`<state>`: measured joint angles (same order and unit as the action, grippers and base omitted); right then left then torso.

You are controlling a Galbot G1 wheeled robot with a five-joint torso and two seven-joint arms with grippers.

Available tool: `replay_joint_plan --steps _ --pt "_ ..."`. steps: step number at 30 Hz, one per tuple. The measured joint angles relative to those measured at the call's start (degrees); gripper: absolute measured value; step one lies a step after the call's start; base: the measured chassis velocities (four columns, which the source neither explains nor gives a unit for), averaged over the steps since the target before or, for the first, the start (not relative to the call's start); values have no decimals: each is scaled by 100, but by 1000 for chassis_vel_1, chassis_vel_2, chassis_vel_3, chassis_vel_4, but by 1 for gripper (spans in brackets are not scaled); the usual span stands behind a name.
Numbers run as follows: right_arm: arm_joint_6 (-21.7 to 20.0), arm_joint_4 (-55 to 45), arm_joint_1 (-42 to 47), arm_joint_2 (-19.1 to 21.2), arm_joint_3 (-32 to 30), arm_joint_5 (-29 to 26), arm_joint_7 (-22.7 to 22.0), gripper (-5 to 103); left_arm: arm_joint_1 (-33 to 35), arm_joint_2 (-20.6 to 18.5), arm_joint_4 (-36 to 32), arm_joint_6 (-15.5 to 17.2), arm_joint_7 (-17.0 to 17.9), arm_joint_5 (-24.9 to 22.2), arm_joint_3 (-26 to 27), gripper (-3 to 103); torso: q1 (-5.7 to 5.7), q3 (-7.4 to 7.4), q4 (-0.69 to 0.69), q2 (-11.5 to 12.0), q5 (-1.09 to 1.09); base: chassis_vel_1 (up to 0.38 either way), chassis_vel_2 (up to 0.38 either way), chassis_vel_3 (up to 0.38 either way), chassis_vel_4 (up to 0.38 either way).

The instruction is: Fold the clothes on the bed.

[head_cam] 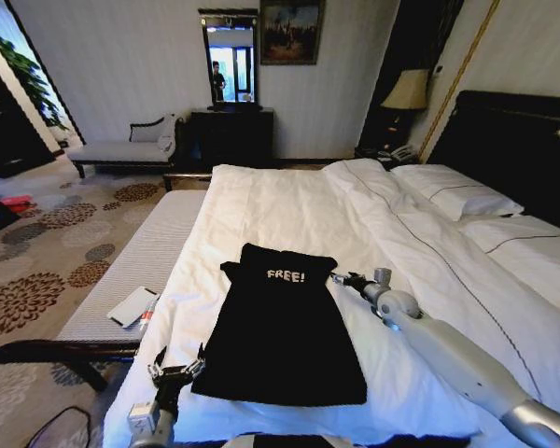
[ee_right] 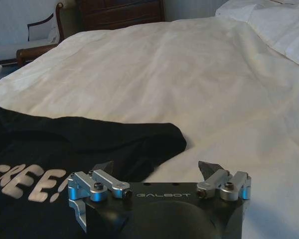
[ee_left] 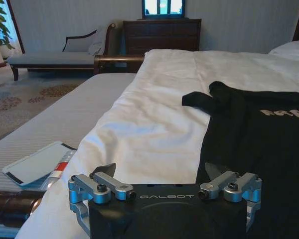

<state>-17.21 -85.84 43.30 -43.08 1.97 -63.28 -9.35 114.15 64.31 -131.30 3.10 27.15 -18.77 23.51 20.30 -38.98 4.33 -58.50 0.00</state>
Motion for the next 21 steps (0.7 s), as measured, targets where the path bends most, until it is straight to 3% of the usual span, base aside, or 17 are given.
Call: replay_joint_plan --steps 6,13,16,21 --pt "10 253 -258 -79 194 -13 16 97 -15 -7 11 16 18 -43 -11 100 0 0 0 0 0 0 0 0 0" --pt "10 369 -300 -84 296 -16 49 90 -54 -42 22 21 34 -76 -24 100 0 0 1 0 0 0 0 0 0" --pt "16 454 -325 -127 341 2 62 83 -45 -64 7 24 42 -92 -25 100 0 0 -1 0 1 0 0 0 0" --pt "19 486 -325 -130 343 25 63 82 -40 -132 -24 31 49 -136 -17 100 0 0 0 0 0 0 0 0 0"
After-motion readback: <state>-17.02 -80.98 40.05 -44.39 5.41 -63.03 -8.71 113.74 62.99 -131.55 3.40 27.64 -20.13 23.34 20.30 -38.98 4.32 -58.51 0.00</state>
